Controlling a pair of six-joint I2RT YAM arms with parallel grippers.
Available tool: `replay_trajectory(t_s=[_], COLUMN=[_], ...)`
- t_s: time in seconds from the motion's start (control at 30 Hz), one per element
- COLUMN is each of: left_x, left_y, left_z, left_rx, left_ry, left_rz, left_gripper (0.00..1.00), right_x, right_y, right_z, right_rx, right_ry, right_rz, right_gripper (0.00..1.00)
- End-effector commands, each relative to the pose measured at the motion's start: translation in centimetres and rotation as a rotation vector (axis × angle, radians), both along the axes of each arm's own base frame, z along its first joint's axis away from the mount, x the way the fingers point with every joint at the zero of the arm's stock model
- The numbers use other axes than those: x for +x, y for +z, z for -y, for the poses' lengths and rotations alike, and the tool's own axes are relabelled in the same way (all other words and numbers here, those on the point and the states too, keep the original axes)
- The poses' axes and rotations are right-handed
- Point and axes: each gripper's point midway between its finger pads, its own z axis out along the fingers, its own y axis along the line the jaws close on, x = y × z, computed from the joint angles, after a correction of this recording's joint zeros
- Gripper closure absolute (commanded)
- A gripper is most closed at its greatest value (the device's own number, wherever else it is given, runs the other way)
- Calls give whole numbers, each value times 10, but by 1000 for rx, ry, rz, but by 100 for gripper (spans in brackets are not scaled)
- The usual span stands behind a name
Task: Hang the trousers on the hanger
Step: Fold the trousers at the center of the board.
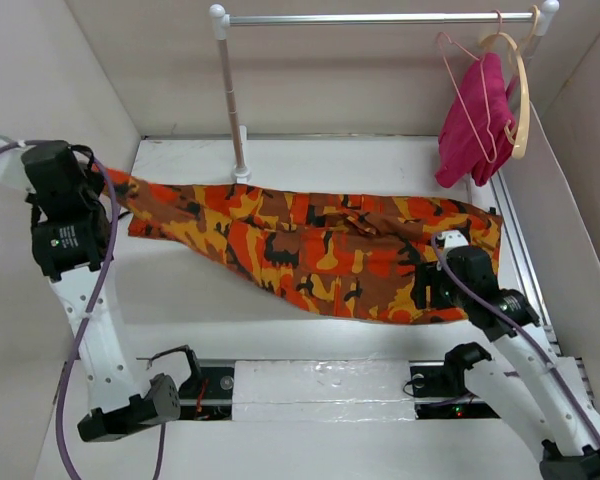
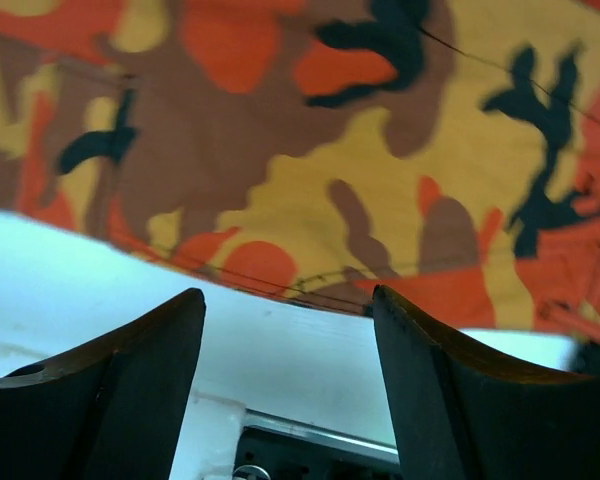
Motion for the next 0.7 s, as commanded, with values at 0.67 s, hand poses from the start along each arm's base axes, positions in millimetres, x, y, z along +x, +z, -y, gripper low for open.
replay_trajectory(t_s=[0.67], left_x=[32], left_y=[116], left_z=[80], left_rx=[154], left_ry=[-323], left_rz=[276], left_gripper=[100], right_x=[-29], right_y=[-70], right_z=[177], right_rx=[12], right_ry=[-1241], right_rz=[-360], right_gripper=[35])
